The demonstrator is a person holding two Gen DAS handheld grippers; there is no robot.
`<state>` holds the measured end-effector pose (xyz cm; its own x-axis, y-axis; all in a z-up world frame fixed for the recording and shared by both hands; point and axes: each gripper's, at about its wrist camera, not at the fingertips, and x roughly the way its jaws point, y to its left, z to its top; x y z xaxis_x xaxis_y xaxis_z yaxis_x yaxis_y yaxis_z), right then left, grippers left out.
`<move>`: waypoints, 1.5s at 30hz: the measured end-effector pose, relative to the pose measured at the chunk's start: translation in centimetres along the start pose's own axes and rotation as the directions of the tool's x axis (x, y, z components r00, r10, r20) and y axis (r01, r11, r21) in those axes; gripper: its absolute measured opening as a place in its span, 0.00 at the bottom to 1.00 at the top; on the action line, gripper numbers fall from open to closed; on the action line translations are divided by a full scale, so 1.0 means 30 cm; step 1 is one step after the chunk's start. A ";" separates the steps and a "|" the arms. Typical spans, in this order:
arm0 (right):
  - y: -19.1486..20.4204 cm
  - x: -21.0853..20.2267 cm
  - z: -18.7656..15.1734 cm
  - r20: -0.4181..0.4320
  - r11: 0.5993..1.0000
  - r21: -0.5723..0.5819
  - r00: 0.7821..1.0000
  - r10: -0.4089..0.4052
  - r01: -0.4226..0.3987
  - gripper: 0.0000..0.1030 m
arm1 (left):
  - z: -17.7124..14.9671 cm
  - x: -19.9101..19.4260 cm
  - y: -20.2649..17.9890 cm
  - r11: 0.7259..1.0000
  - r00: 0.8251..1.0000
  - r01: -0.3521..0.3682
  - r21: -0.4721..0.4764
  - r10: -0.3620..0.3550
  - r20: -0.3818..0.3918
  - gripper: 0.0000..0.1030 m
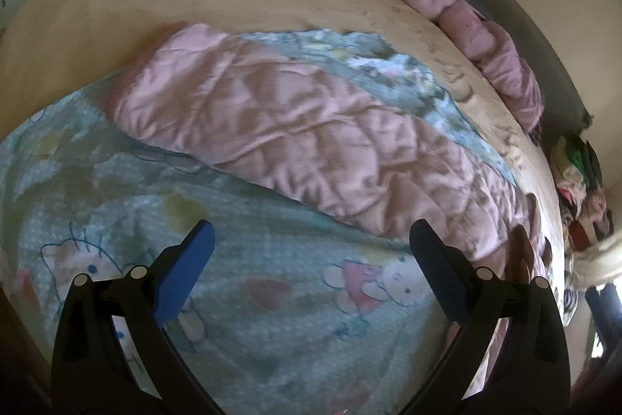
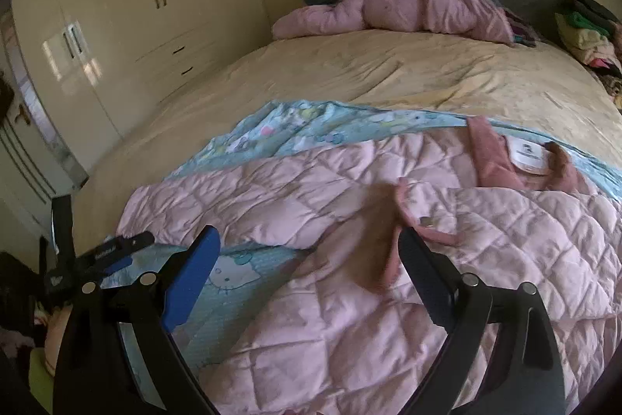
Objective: Fold large clothes
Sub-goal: 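Move the left tool to the other sleeve lying on the blanket, then close the left tool on the other sleeve's ribbed cuff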
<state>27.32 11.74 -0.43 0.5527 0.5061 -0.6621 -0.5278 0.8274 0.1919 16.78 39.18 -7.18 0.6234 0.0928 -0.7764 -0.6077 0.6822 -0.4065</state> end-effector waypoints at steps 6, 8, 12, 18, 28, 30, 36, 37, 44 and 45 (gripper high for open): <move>0.064 0.068 -0.017 -0.034 0.998 -0.046 0.999 0.032 -0.033 0.90 | 0.032 0.037 0.077 0.997 1.000 -0.026 -0.066 0.026 -0.001 0.91; 0.080 0.087 -0.025 -0.045 0.998 -0.055 0.998 0.038 -0.040 0.90 | 0.040 0.048 0.100 0.996 1.000 -0.027 -0.090 0.027 0.000 0.91; 0.098 0.118 -0.043 -0.064 0.996 -0.064 0.997 0.052 -0.056 0.90 | 0.053 0.071 0.128 0.992 0.999 -0.032 -0.122 0.033 0.006 0.91; 0.080 0.143 -0.066 -0.086 0.998 -0.019 0.994 0.066 -0.068 0.90 | 0.077 0.132 0.170 0.984 0.999 -0.043 -0.171 0.045 0.003 0.91; -0.016 0.116 -0.094 -0.087 0.998 0.051 0.996 0.037 -0.032 0.90 | 0.165 0.175 0.225 0.973 0.995 -0.033 -0.230 0.053 0.083 0.73; -0.036 0.109 -0.097 -0.083 0.998 0.067 0.996 0.023 -0.018 0.90 | 0.175 0.167 0.236 0.972 0.993 -0.021 -0.234 0.047 0.106 0.53; -0.085 0.090 -0.107 -0.072 0.994 0.106 0.997 0.010 -0.002 0.90 | 0.202 0.094 0.233 0.976 0.982 0.056 -0.212 -0.015 0.187 0.19; -0.091 0.083 -0.110 -0.070 0.994 0.112 0.997 0.012 -0.004 0.90 | 0.208 0.065 0.226 0.976 0.977 0.075 -0.203 -0.031 0.212 0.18; -0.123 0.021 -0.120 -0.047 0.991 0.134 0.999 0.016 -0.010 0.90 | 0.231 -0.138 0.104 0.991 0.935 0.117 -0.060 -0.089 0.344 0.14; -0.128 0.012 -0.122 -0.043 0.991 0.137 0.999 0.015 -0.009 0.90 | 0.233 -0.158 0.090 0.991 0.930 0.124 -0.047 -0.099 0.354 0.14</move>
<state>27.20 7.84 -4.04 0.5160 0.5076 -0.6900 -0.4395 0.8483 0.2953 15.61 45.64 -1.23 0.8143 0.2756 -0.5109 -0.5484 0.6538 -0.5213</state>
